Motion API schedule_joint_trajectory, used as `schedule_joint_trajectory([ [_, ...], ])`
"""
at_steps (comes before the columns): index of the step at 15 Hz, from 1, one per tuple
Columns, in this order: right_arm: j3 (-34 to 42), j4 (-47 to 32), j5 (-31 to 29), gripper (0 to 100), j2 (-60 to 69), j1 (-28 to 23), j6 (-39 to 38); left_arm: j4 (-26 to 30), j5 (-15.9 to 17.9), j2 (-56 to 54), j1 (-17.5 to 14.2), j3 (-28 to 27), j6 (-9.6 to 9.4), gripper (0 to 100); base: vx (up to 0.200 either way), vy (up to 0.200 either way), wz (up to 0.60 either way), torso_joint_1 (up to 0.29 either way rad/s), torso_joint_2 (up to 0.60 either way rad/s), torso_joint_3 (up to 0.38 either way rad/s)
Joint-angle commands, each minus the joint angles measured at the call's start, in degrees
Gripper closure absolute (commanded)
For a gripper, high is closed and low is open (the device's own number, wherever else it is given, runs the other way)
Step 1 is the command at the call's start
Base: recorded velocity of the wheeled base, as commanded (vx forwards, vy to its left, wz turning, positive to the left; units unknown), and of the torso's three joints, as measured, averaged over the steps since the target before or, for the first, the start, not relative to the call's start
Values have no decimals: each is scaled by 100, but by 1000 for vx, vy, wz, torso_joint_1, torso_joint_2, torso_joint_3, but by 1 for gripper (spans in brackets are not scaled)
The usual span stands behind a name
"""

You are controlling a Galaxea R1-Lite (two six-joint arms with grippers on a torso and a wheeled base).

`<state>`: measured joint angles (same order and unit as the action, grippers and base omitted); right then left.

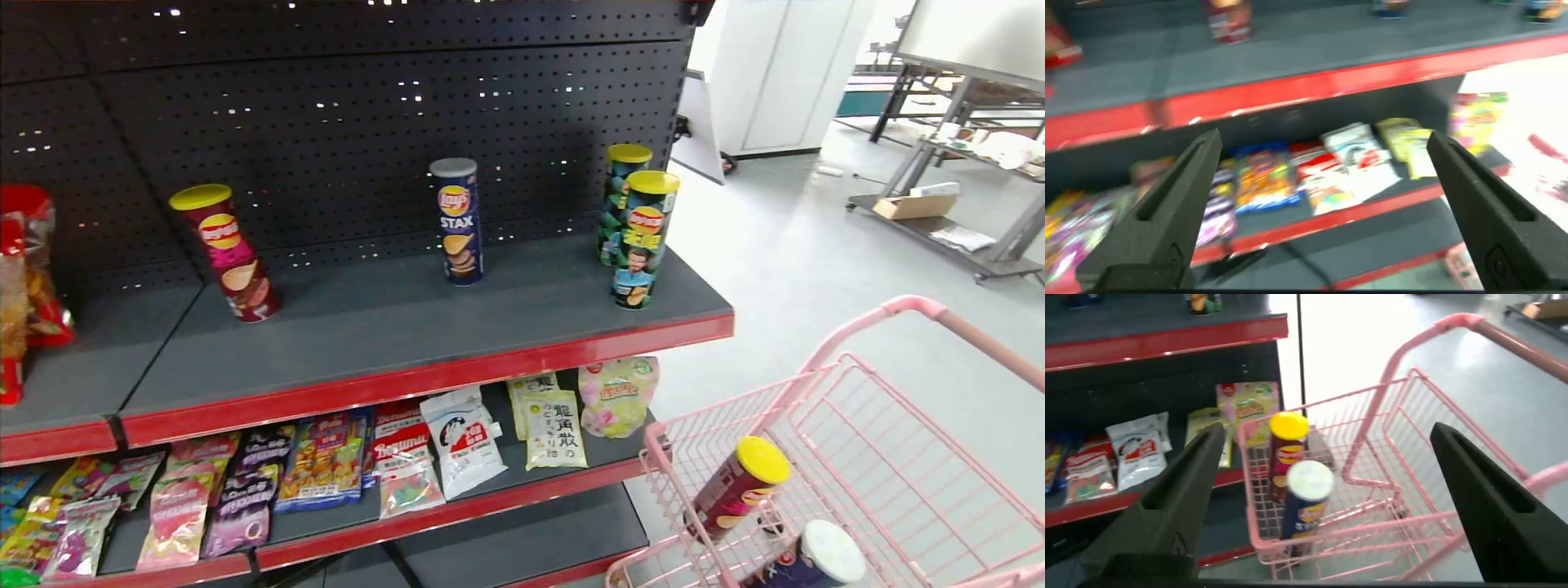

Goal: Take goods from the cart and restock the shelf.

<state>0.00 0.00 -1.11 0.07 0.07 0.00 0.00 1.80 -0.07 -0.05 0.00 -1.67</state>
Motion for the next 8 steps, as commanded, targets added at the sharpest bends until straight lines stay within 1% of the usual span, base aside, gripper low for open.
schedule_joint_trajectory([
  [1, 0, 0, -3, 0, -7, 1, 0, 0, 4, 7, -4, 0, 0, 0, 0, 0, -600, 7, 2, -2],
  [8, 0, 0, 5, 0, -7, 1, -9, 0, 4, 7, -4, 0, -9, 0, 0, 0, -600, 4, 2, 2],
])
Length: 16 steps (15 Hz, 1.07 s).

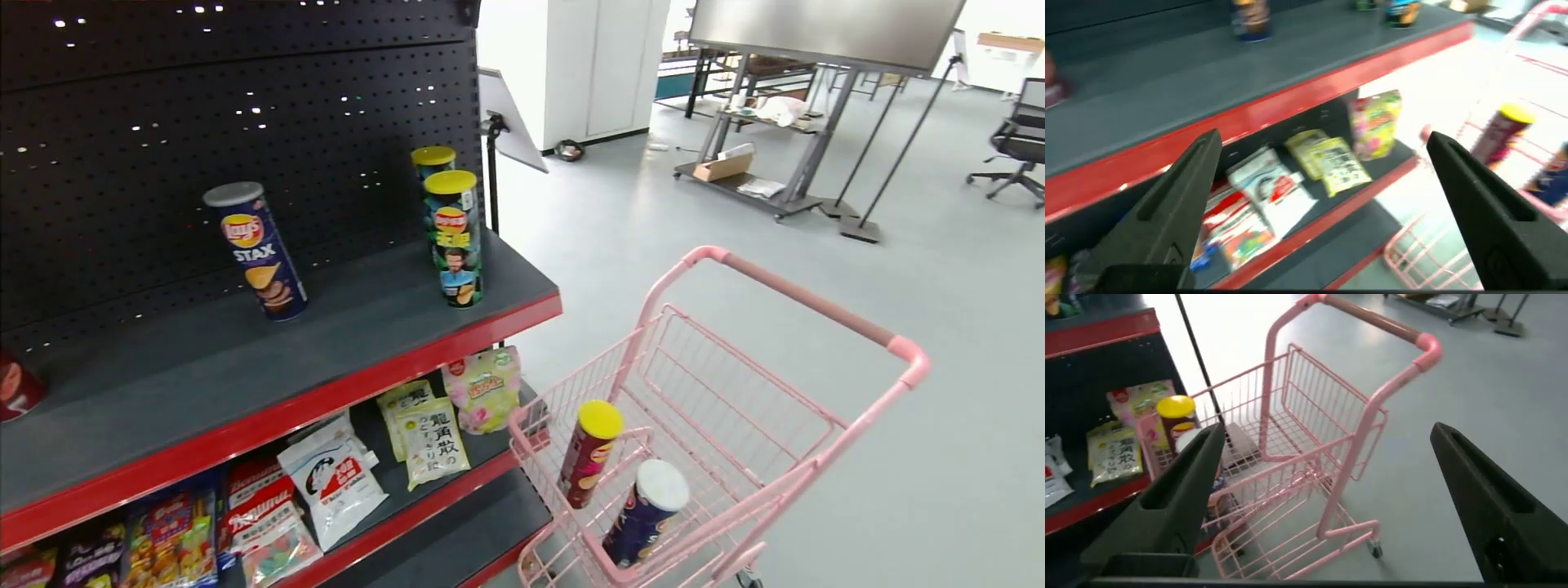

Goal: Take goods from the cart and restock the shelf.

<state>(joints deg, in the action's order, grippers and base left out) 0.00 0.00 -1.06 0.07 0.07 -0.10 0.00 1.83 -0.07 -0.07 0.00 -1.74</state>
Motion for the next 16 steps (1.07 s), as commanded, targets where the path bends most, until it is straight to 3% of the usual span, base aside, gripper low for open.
schedule_joint_trajectory([
  [1, 0, 0, -8, 0, -7, 1, 1, 0, 2, 7, -1, 0, -1, 0, 0, 0, -600, 2, 2, 2],
  [7, 0, 0, 1, 0, -7, 1, 1, 0, 2, 7, -1, 0, -1, 0, 0, 0, -100, 0, 0, 0],
  [16, 0, 0, 1, 0, -7, 1, 1, 0, 2, 7, -1, 0, -1, 0, 0, 0, 0, -145, 338, 190],
])
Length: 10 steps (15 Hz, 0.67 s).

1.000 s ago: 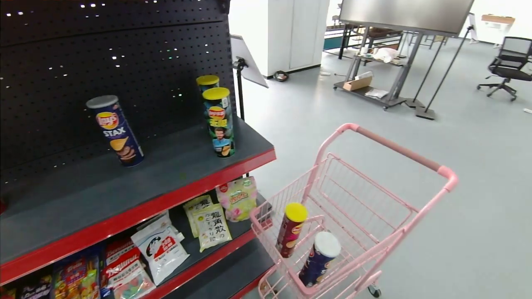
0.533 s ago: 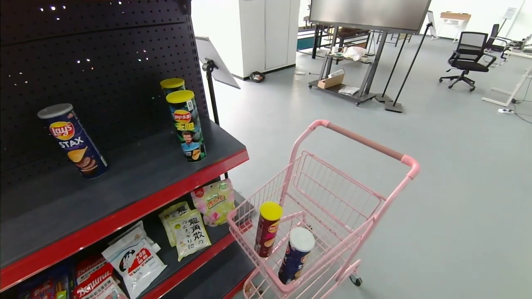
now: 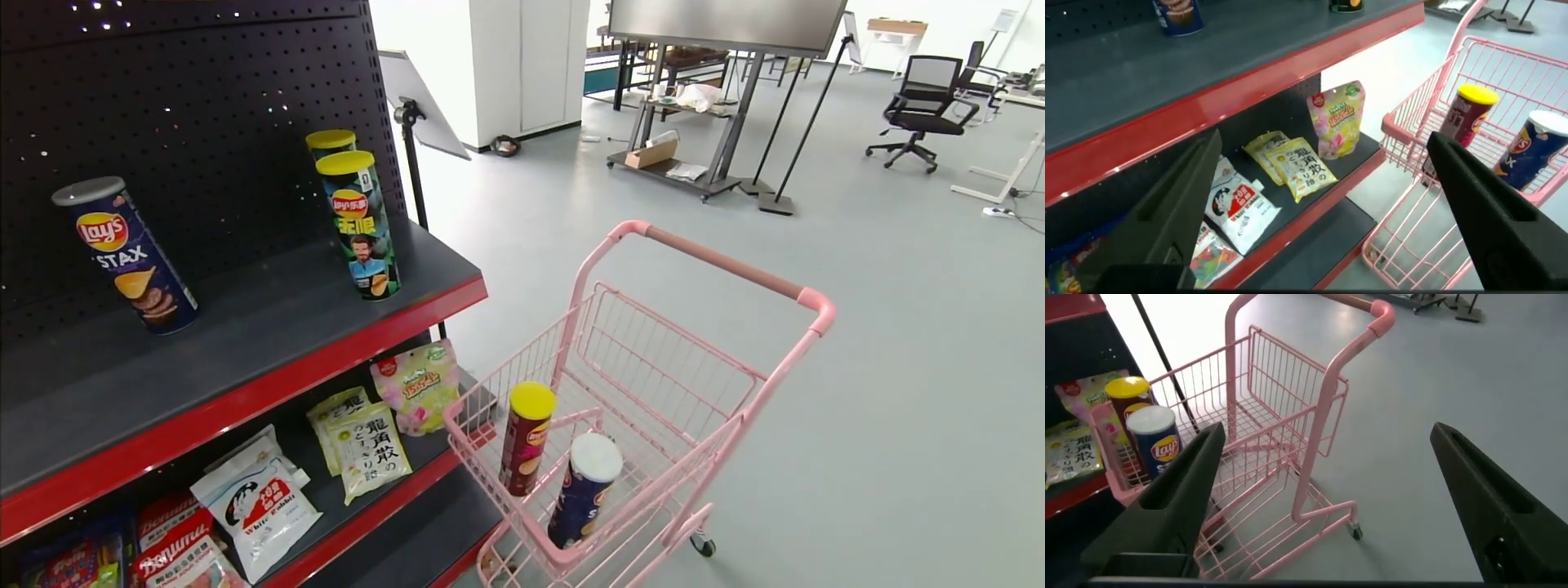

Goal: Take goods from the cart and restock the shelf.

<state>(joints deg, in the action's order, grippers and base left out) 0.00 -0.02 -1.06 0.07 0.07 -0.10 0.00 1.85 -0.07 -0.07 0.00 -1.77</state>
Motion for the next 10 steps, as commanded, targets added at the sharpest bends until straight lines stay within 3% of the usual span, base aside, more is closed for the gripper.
schedule_joint_trajectory([
  [1, 0, 2, 1, 0, -7, 1, 1, 0, -1, 7, -1, 0, 1, 0, 0, 0, 0, -144, 339, 212],
  [10, 0, 2, 1, 0, -7, 1, 1, 0, -1, 7, -1, 0, 1, 0, 0, 0, 0, -146, 371, 223],
])
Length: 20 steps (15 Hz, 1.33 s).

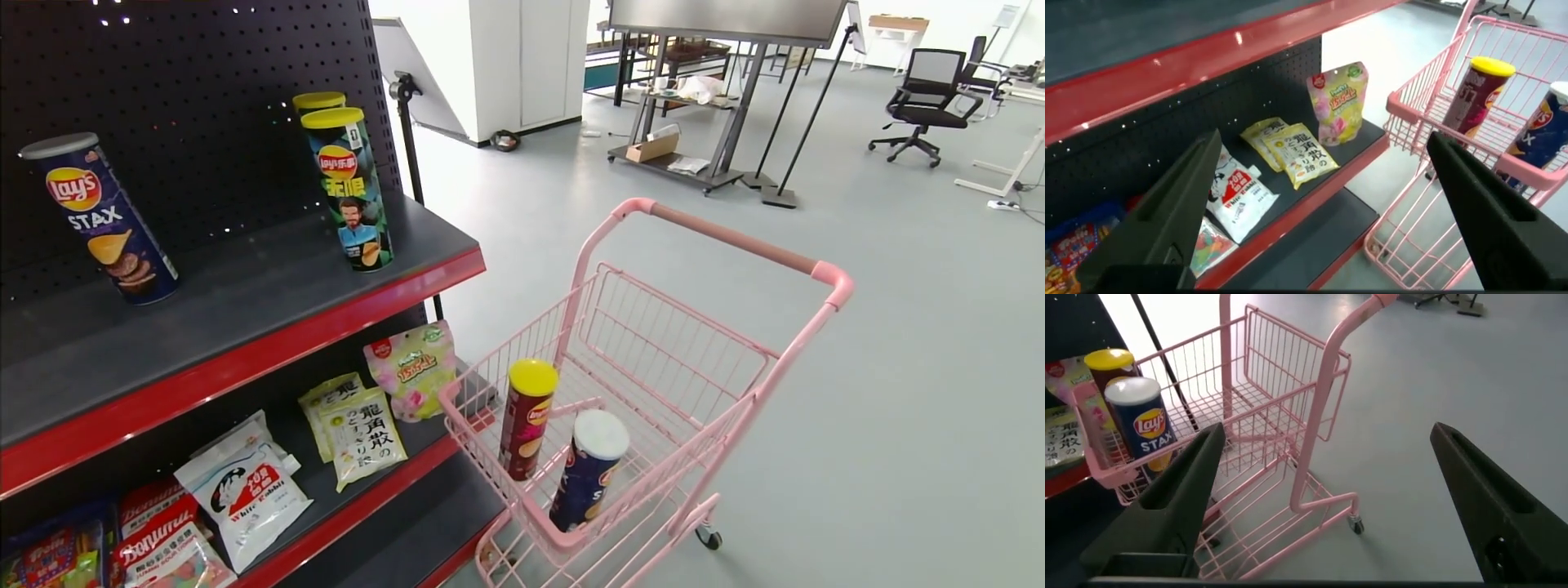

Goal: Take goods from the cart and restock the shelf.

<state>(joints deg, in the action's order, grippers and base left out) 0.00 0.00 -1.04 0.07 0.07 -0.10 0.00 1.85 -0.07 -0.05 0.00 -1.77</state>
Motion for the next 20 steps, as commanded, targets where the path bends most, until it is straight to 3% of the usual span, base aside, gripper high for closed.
schedule_joint_trajectory([
  [1, 0, 0, -2, 0, -7, 1, 1, 0, -1, 7, -4, 0, 1, 0, 0, 0, 0, -159, 403, 251],
  [5, 0, 0, -2, 0, -7, 1, 1, 0, -10, 7, -4, 0, 1, 0, 0, 0, 0, -182, 514, 322],
  [10, -9, -26, 33, 0, -183, 72, 80, 0, -10, 7, -4, 0, 10, 0, 0, 0, 0, -41, 118, 76],
  [11, -264, 35, 209, 0, -535, 160, 36, 0, -10, 7, -4, 0, -8, 0, 0, 0, 0, 0, 0, 0],
  [12, -1661, 53, 367, 0, -1994, 283, -465, 0, -10, 7, -4, 0, -8, 0, 0, 0, 0, 0, 0, 0],
  [14, -3595, 0, 692, 0, -4085, 459, -1581, 0, -1, 7, -4, 0, -8, 0, 0, 0, 0, 0, 0, 0],
  [15, -3507, 44, 991, 0, -4490, 661, -1388, 0, -1, 7, -4, 0, -8, 0, 0, 0, 0, 0, 0, 0],
  [17, -3322, 826, 1563, 0, -6054, 1047, -1221, 0, -1, 7, -4, 0, -8, 0, 0, 0, 0, 0, 0, 0],
  [20, -3023, 3146, 1607, 0, -7953, 1671, -1150, 0, -1, 7, -4, 0, -17, 0, 0, 0, 0, 0, 0, 0],
])
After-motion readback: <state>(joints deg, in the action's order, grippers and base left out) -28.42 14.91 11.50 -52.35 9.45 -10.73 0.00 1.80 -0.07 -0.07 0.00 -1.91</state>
